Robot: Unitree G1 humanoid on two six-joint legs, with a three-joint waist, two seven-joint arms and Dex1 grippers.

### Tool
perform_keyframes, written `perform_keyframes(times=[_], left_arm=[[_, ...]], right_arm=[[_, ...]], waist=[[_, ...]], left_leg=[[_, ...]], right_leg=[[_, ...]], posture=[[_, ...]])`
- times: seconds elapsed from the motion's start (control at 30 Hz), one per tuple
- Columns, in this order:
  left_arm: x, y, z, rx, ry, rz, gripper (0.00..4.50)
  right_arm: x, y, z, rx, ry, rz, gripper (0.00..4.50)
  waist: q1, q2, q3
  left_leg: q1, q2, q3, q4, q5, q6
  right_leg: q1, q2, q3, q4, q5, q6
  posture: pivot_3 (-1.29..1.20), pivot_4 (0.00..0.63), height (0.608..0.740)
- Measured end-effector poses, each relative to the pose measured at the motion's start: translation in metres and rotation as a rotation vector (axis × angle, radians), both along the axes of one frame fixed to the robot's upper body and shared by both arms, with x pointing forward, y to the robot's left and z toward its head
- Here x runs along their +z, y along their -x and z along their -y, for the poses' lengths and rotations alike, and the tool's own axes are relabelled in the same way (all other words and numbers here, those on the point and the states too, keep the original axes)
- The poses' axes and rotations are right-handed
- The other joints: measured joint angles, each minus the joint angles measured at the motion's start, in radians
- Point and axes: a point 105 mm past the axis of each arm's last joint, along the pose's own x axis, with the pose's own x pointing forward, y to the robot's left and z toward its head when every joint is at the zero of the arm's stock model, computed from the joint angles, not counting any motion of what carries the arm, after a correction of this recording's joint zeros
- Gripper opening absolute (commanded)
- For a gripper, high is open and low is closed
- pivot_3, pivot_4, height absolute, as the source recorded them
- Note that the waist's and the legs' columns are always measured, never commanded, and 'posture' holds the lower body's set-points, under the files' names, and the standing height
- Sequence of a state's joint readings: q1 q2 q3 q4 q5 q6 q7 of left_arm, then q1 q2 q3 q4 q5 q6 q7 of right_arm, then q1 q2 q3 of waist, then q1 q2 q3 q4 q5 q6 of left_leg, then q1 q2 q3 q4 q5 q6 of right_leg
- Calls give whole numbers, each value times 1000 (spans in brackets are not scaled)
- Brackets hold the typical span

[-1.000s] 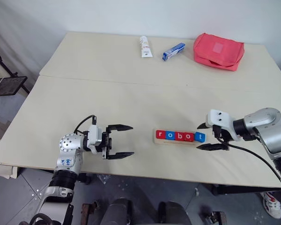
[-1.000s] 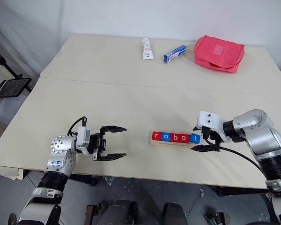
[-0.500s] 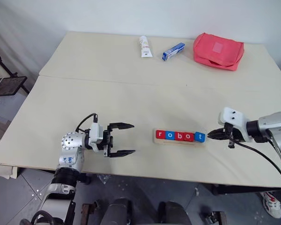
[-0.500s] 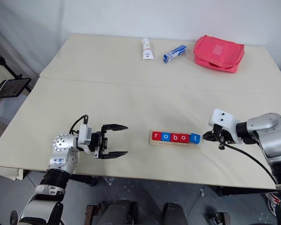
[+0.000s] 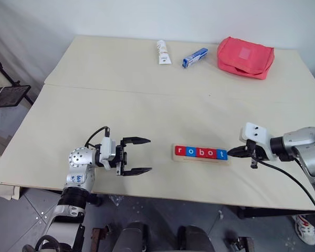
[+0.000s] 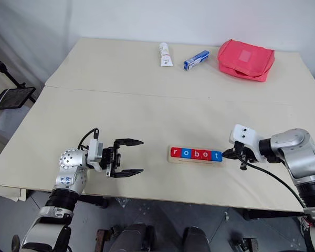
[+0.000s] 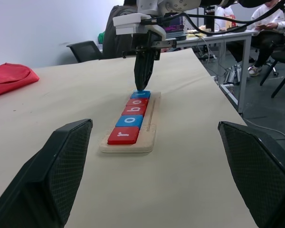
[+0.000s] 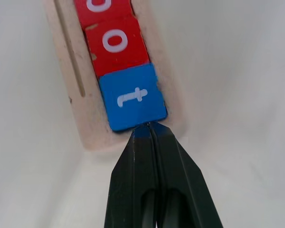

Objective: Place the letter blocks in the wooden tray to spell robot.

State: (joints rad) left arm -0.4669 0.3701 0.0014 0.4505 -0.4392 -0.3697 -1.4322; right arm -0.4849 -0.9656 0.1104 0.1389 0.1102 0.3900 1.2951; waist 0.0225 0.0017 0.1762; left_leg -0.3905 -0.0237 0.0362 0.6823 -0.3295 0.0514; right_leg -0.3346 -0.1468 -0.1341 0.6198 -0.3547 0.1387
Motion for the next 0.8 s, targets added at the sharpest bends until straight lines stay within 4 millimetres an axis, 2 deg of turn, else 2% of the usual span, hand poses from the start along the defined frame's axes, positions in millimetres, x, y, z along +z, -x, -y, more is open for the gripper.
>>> perform_keyframes(times=[0.17,0.37,0.4,0.47,0.7,0.8], left_arm=[[0,0,0,1,-2,1,4500],[0,-1,0,16,-5,8,4500],[0,-2,-1,25,-5,11,4500],[0,-4,-2,43,-1,14,4500],[2,-11,-12,116,22,9,4500],[7,-18,-23,182,38,15,4500]], right_arm=[[0,-1,-6,10,-9,7,20],[-1,2,-3,-16,-18,34,20],[0,4,-2,-22,-31,46,178],[2,8,3,-33,-60,68,574],[9,27,18,-28,-147,135,3004],[12,48,23,27,-257,122,3985]], waist=[[-1,0,0],[1,0,0],[2,0,0],[3,0,0],[1,0,0],[2,0,0]], left_leg=[[0,0,0,0,0,0],[0,0,0,0,0,0],[0,0,0,0,0,0],[-1,0,0,0,0,0],[0,0,1,0,0,0],[0,1,0,-1,0,0]], right_leg=[[0,0,0,0,0,0],[0,0,0,0,0,0],[-1,0,0,0,0,0],[-1,0,0,0,0,0],[-1,0,0,1,0,0],[-1,1,0,1,0,0]], posture=[[0,150,740],[0,150,740],[0,150,740],[0,150,740],[0,150,740],[0,150,740]])
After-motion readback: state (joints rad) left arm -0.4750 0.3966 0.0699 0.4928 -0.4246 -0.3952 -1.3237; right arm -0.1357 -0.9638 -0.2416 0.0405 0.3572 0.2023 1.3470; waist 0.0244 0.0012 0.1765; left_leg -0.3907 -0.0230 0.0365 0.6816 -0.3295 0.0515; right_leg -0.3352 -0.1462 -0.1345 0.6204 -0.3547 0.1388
